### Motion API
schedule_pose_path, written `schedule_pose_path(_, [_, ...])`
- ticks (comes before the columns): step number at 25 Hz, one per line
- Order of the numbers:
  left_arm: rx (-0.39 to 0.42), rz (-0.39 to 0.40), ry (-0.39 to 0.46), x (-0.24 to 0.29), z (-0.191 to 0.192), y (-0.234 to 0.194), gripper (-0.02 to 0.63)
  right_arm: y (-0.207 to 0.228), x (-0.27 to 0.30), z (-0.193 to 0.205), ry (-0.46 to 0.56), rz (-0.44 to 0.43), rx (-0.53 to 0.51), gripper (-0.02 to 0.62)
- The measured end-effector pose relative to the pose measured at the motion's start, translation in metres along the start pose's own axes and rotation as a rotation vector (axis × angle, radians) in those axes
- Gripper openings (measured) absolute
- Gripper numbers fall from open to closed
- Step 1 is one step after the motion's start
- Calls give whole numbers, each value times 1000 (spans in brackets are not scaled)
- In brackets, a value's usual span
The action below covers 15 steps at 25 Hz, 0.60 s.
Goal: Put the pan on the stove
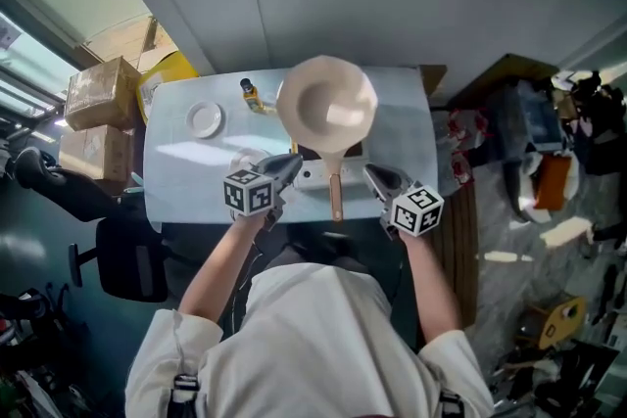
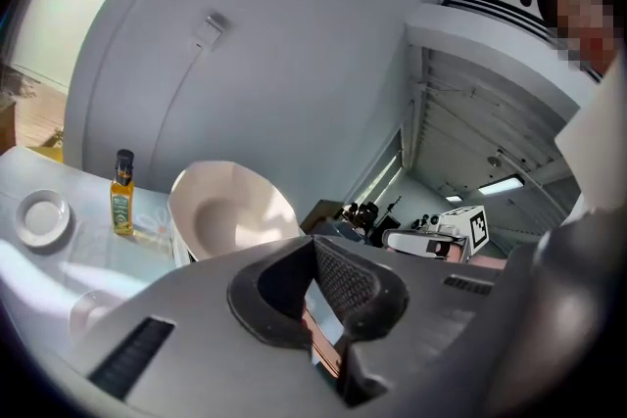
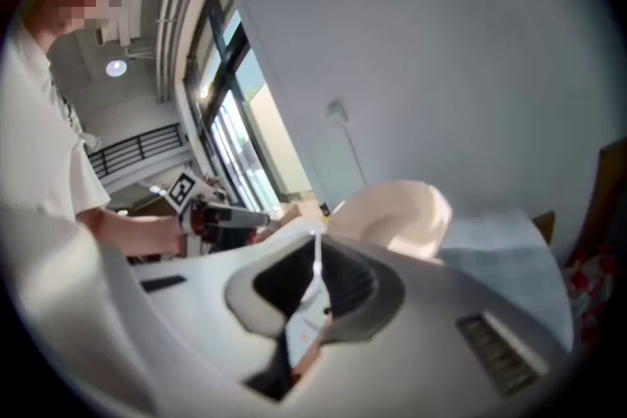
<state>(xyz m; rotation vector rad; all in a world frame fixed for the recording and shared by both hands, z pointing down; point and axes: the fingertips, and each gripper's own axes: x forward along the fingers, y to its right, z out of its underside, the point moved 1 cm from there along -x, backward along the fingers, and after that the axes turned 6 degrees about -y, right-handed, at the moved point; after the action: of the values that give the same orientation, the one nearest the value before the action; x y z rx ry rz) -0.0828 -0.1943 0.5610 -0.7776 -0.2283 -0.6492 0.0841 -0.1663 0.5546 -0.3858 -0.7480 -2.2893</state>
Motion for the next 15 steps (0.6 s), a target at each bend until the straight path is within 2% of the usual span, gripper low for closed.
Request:
schedule_pose_path(8, [69,-143,132,-21,-10,47,20,-5,-39,-15,43,-4,-157,32])
schedule_pose_path(15, [208,-273,241,-52,-14,93,20,-7,-71,-25,72,18,-227,32])
